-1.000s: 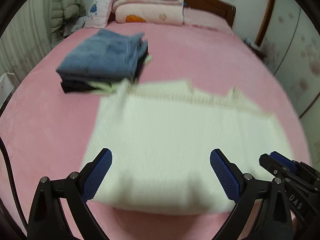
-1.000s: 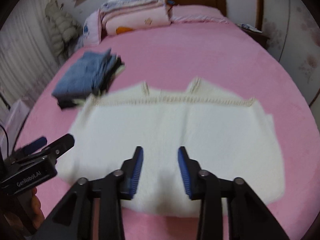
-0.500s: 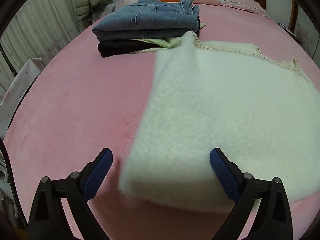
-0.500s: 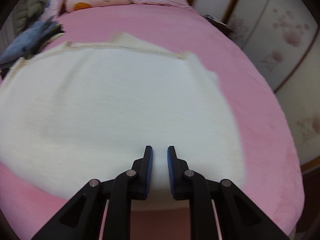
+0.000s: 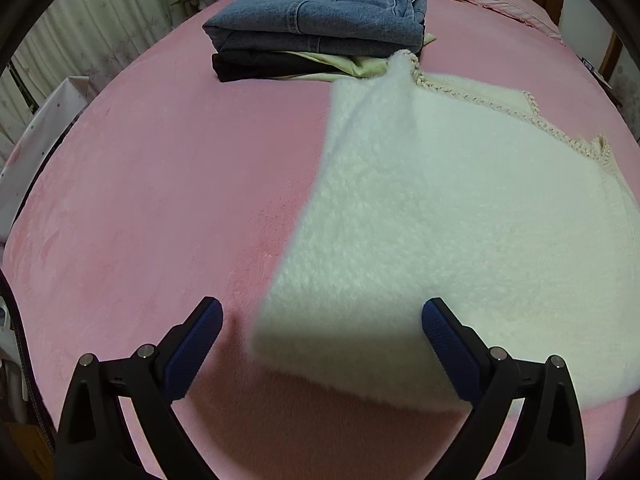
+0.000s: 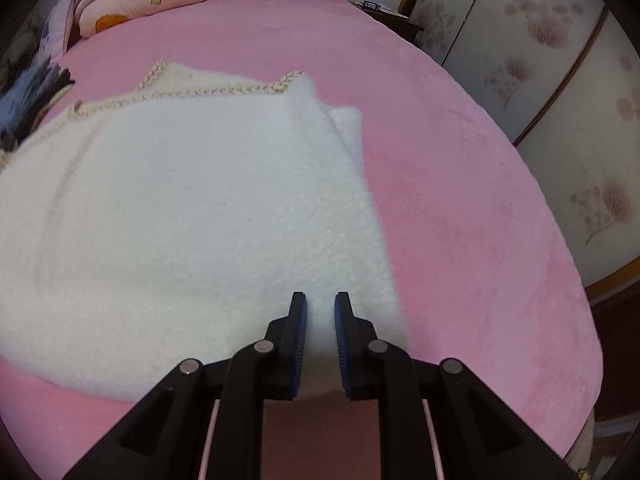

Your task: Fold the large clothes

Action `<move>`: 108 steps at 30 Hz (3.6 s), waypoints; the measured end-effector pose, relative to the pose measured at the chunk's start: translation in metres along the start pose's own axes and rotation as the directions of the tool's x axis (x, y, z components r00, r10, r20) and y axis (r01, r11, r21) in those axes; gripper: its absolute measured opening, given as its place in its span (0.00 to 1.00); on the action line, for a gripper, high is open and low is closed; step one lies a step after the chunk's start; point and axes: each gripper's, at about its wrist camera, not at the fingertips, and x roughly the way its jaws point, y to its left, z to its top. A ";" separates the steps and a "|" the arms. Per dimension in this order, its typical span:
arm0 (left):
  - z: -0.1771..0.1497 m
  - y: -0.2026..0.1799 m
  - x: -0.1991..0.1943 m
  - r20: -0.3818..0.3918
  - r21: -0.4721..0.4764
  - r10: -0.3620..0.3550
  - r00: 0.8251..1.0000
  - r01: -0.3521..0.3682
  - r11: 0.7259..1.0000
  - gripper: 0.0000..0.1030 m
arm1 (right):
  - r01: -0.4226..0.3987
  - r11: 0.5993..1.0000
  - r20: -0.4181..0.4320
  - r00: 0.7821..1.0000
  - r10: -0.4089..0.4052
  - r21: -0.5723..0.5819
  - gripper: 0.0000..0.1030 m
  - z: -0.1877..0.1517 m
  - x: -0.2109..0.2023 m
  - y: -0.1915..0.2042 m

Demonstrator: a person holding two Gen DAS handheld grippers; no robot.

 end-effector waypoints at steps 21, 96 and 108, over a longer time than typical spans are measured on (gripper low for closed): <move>0.023 0.013 -0.165 0.090 -0.085 -0.364 0.927 0.372 0.924 0.97 | -0.368 0.929 0.209 0.906 0.368 -0.042 0.15 0.051 -0.189 0.087; -0.053 -0.329 -0.136 0.116 0.567 -0.700 0.704 0.532 0.629 0.20 | -0.433 0.896 0.058 0.901 0.430 0.093 0.05 0.023 -0.019 -0.062; -0.088 -0.353 -0.123 -0.100 0.637 -0.640 0.762 0.543 0.548 0.69 | -0.379 0.904 0.002 0.922 0.386 0.196 0.06 -0.001 -0.016 -0.131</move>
